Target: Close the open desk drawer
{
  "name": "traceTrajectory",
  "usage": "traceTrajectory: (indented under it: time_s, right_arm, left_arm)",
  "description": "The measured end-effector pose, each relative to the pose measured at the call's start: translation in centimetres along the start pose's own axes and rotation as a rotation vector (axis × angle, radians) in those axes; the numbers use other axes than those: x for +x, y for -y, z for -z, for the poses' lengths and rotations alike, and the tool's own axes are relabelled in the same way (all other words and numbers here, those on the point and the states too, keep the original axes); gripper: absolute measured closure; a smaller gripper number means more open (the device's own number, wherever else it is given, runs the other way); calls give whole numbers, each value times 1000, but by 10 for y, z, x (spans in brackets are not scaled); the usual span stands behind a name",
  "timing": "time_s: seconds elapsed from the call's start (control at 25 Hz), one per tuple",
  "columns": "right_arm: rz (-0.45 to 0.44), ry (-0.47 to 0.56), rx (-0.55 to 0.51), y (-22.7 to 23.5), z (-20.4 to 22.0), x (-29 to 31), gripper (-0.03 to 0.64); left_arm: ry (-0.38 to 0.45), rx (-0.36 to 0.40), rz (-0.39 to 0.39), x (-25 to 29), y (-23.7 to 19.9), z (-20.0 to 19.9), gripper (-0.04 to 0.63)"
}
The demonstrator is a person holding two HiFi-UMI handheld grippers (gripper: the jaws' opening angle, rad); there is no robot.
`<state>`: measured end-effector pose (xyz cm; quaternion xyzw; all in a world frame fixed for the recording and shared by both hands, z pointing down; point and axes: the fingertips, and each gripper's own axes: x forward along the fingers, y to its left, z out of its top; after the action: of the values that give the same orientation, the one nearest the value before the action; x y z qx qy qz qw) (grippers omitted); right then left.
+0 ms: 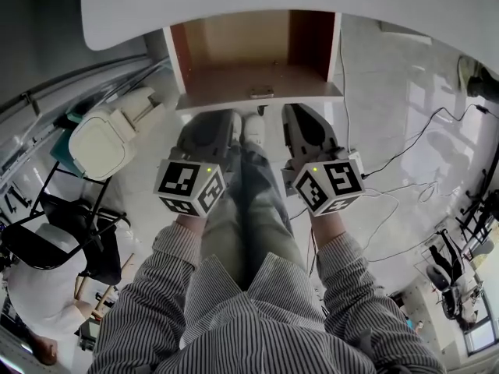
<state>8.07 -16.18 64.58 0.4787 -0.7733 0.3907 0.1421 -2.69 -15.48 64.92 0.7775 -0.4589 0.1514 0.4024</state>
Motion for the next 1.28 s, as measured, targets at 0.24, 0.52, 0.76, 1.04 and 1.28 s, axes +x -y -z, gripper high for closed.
traceTrajectory:
  time_s: [0.24,0.52,0.76,1.04,1.28]
  right_arm:
    - [-20,33,-34,-9,-26,-3,601]
    - [-28,58,-48,-15,-45,-2,601]
    - [-22,81,-45,-16,-56,-4,601]
    - [-19,84,-39,-18,-61,-2,601]
    - [5,78,-30,-20,-63,-3,600]
  left_arm:
    - [-1,46,42,5,15,-22,583]
    - [11,49,61,3,21,-40,583]
    - [28,60,78,1,29,-52,583]
    - [35,55,90,1,30,-59,583]
    - [40,55,98,-3,33,-63,583]
